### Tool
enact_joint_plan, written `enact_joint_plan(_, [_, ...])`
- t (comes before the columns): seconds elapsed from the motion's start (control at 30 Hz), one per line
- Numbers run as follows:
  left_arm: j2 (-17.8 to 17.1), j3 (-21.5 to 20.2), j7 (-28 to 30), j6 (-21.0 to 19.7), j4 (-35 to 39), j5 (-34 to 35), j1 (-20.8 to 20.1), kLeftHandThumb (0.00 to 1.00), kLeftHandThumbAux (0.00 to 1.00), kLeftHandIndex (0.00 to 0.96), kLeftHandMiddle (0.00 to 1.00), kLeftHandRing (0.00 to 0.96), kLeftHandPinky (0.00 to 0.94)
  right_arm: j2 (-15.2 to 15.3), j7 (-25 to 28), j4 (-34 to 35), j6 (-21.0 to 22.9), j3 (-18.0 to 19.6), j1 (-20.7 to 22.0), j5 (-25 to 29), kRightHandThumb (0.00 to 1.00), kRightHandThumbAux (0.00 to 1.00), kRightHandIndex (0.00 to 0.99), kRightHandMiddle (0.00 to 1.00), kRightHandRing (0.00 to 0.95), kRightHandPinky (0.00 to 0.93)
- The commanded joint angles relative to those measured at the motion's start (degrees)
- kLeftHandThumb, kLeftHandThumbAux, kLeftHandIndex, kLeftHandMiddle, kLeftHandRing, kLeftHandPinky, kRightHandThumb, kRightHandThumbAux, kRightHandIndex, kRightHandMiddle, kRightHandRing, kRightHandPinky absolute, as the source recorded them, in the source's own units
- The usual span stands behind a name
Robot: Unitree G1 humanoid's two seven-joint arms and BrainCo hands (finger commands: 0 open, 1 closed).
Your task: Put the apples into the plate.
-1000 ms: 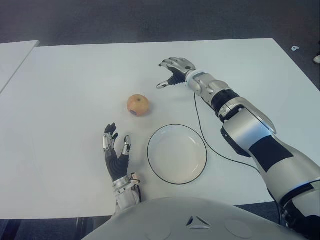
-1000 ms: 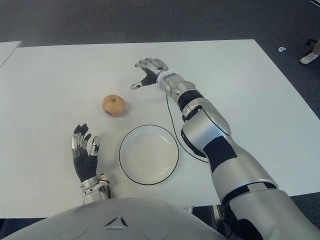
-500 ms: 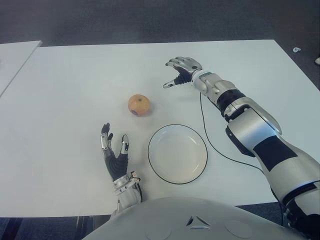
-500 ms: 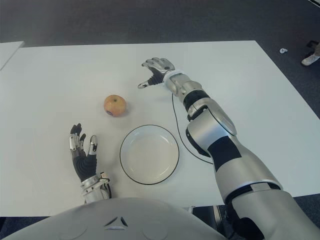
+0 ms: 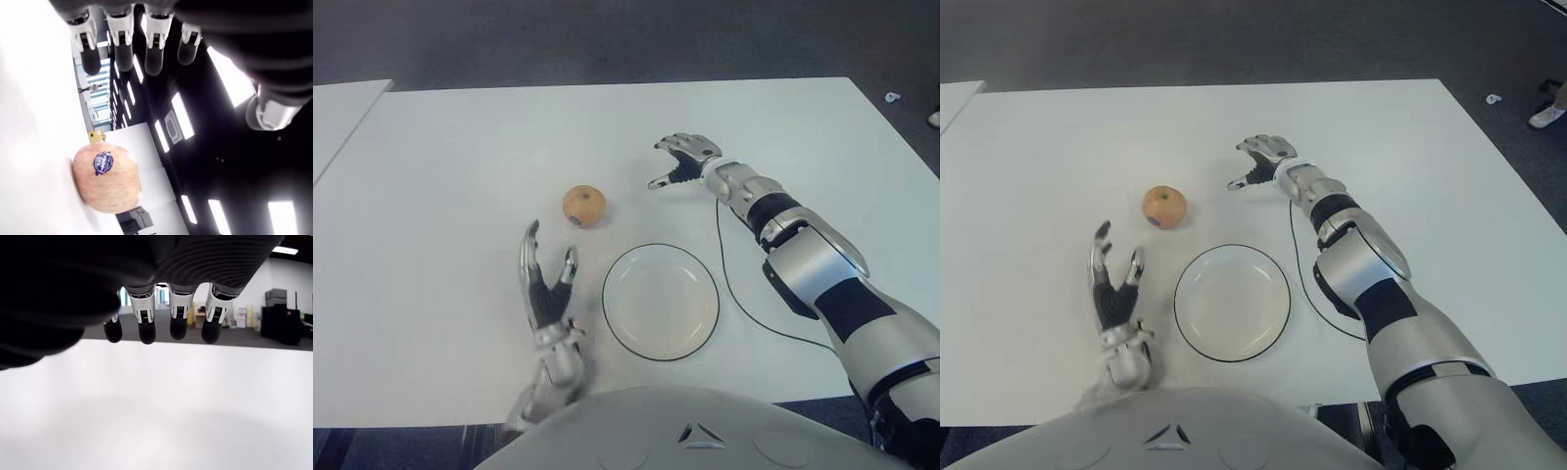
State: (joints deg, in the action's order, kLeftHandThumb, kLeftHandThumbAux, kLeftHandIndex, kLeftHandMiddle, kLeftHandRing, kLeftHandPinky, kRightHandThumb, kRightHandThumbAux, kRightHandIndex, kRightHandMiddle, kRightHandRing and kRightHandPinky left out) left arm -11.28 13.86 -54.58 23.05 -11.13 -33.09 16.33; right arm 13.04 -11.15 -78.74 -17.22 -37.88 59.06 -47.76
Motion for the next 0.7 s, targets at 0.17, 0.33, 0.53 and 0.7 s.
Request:
enact_joint_plan(0.17, [-16.02, -6.59, 1.05, -15.13, -10.76, -12.07, -11.08, 0.319, 0.336, 0.119, 0.135, 0.115, 0.158, 6.67, -1.74, -1.03, 1.03, 3.38, -5.97, 2.33, 0.164, 0.314, 0.0, 0.0, 0.0, 0.0])
enact_joint_plan(0.33, [-17.71, -5.86, 2.22, -16.16, -13.06, -12.1, -13.79, 0.306, 0.342, 0.136, 0.139, 0.121, 0.176, 9.67, -6.0, -0.62, 0.09, 5.73, -10.24, 3.97, 0.207, 0.382, 0.0, 0.008, 0.008, 0.007])
enact_joint_plan(0.53, [-18.26, -5.16, 3.93, -16.44, -13.21, -11.72, -16.47, 0.282, 0.351, 0.152, 0.145, 0.129, 0.191, 12.52, -10.56, 1.68, -3.9, 8.14, -15.01, 6.32, 0.295, 0.472, 0.0, 0.038, 0.045, 0.053])
enact_joint_plan(0.7, [-18.59, -5.04, 5.82, -16.59, -11.48, -11.89, -18.62, 0.272, 0.356, 0.156, 0.149, 0.138, 0.198, 12.44, -9.92, 1.87, -2.39, 9.99, -17.92, 8.31, 0.337, 0.563, 0.013, 0.06, 0.065, 0.083])
